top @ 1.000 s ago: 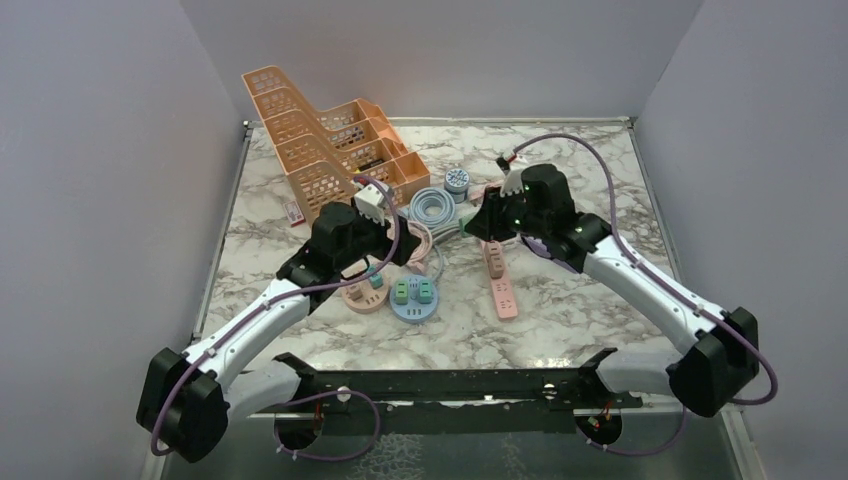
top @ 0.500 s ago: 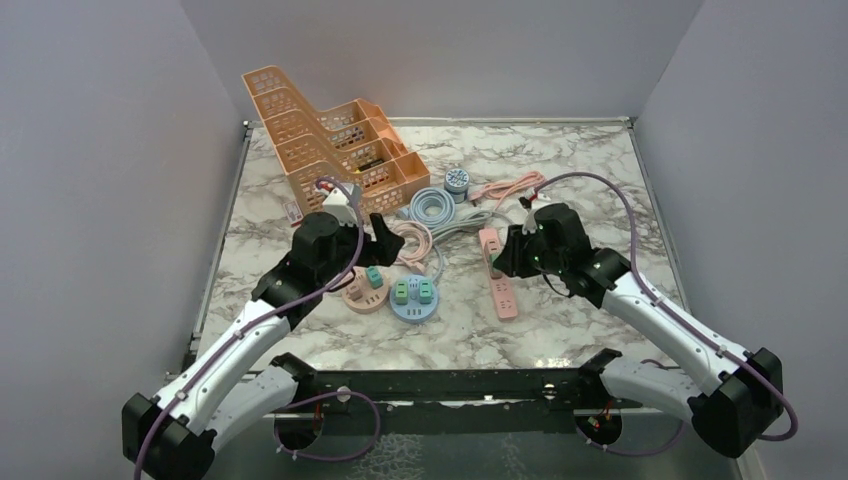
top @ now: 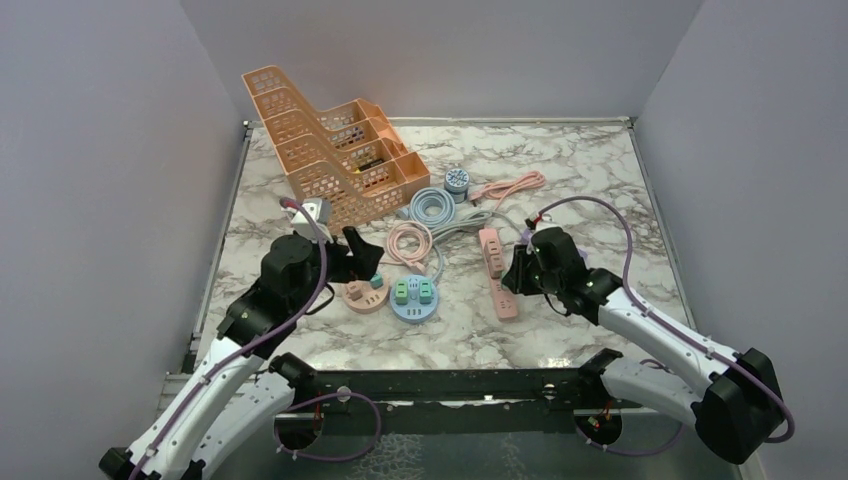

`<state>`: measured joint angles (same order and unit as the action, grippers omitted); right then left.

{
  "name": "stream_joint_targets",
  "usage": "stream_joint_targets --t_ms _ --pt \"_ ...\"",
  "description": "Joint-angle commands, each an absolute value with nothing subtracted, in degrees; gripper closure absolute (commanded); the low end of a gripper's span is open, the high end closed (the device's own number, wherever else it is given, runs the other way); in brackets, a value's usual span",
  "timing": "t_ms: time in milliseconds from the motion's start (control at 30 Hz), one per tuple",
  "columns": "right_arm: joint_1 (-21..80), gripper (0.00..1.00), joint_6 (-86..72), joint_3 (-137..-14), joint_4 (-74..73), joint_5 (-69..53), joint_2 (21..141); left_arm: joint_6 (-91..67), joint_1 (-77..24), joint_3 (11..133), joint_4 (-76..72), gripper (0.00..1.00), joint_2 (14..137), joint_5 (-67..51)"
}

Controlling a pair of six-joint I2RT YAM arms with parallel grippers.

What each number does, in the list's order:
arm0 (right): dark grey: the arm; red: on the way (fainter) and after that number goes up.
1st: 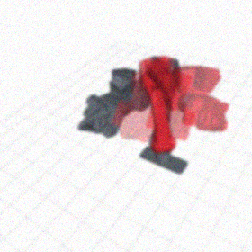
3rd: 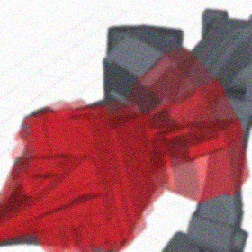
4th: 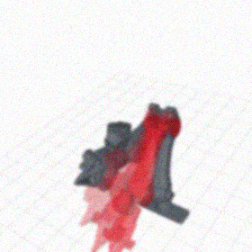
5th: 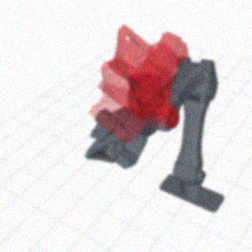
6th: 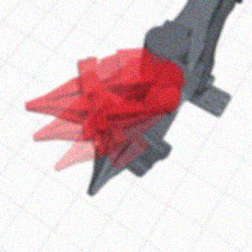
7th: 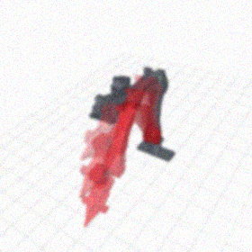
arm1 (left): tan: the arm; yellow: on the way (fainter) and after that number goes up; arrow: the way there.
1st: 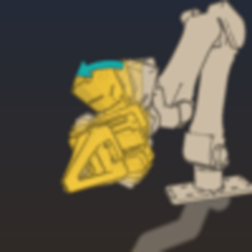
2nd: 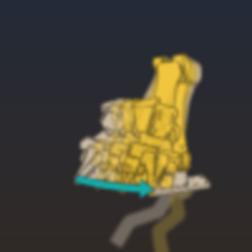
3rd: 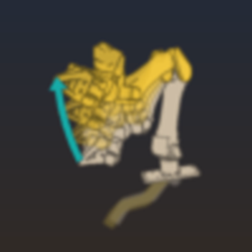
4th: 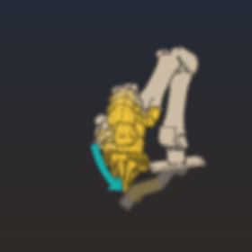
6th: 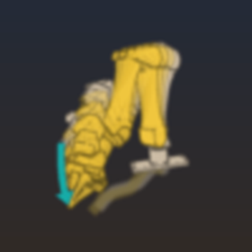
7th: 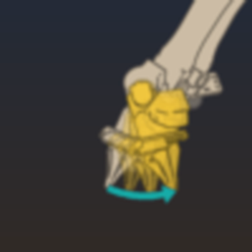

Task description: Insert the plug

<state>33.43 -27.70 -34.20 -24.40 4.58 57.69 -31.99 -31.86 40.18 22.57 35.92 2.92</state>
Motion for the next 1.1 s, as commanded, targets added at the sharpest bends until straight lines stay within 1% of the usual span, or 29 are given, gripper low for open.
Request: stream_joint_targets --t_ms 0,133,267,467,733,1067 --pt "33.5 0.99 -26.1 -32.9 -19.3 6.7 55.7 -33.5 -32.0 44.5 27.6 0.18 32.1 4.9" --pt "33.5 0.99 -25.1 -31.8 -17.9 2.3 56.4 -31.7 -32.0 46.9 30.1 0.17 31.2 4.4" --pt "33.5 0.99 -25.3 -32.2 -18.8 1.3 58.2 -31.5 -32.0 49.0 32.1 0.17 32.0 4.5" --pt "33.5 0.99 -26.1 -33.2 -21.5 3.2 59.3 -33.0 -32.0 50.3 33.6 0.17 33.3 5.1" --pt "33.5 0.99 -26.8 -35.0 -25.1 4.3 60.4 -38.5 -32.0 48.5 32.9 0.17 34.3 7.4" --pt "33.5 0.99 -26.5 -42.0 -31.3 4.7 63.0 -40.0 -32.0 47.1 30.3 0.17 34.6 9.9"
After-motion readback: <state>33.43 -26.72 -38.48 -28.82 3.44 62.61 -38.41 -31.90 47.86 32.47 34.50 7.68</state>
